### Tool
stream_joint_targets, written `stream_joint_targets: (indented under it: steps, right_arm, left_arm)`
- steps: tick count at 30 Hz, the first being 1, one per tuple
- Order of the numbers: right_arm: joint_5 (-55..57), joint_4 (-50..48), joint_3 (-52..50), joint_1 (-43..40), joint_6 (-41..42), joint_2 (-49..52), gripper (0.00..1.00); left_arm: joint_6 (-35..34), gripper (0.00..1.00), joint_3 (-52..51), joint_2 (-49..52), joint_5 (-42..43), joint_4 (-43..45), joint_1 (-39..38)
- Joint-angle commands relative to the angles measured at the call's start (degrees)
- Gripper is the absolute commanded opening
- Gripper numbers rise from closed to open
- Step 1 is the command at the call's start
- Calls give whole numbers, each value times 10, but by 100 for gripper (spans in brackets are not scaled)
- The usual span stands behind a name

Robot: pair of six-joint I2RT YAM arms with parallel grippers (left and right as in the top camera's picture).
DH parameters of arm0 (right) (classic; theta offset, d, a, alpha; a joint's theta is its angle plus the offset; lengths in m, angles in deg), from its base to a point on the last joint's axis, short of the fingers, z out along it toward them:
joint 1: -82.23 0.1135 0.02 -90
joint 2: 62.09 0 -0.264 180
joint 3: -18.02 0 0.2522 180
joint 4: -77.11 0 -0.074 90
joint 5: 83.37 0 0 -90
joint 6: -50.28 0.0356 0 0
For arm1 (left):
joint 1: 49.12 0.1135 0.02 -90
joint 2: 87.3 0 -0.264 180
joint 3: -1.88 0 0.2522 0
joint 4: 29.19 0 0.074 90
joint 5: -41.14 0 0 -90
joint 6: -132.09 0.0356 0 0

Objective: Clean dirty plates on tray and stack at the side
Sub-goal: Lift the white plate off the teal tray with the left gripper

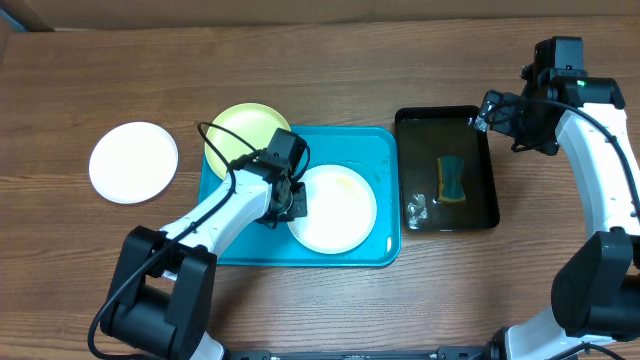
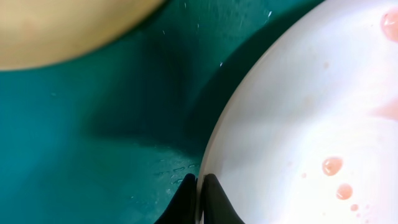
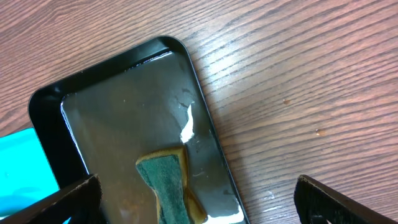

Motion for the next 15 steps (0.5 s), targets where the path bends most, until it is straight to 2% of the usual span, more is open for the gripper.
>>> stream_joint_targets:
  steps: [1, 15]
  right_arm:
    - [3, -3, 5, 3, 3, -5, 100]
    - [3, -3, 5, 3, 3, -5, 100]
  left_arm:
    - [1, 4, 63, -15, -52, -31, -2]
    - [16, 4, 264, -16, -43, -129, -9]
